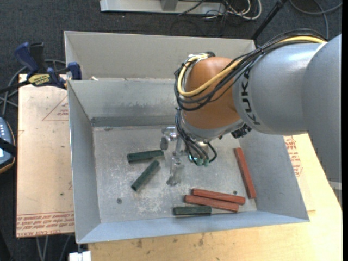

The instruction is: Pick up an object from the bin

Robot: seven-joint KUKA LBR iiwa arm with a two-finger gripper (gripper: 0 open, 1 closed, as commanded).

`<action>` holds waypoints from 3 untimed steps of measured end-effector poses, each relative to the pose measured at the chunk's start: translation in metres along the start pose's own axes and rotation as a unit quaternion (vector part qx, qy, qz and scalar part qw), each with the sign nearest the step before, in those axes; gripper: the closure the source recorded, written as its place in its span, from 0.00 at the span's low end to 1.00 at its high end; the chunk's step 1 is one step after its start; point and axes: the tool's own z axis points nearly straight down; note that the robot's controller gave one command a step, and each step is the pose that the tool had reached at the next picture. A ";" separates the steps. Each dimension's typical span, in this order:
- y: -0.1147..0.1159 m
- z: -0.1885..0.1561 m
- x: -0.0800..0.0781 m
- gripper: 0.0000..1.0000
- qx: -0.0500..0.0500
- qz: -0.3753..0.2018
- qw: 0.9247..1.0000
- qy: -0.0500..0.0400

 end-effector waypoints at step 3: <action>0.036 -0.066 -0.089 1.00 0.000 -0.071 0.997 -0.010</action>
Offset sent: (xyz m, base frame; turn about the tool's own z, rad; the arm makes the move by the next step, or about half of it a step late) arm 0.0286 0.0524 -0.0732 0.0026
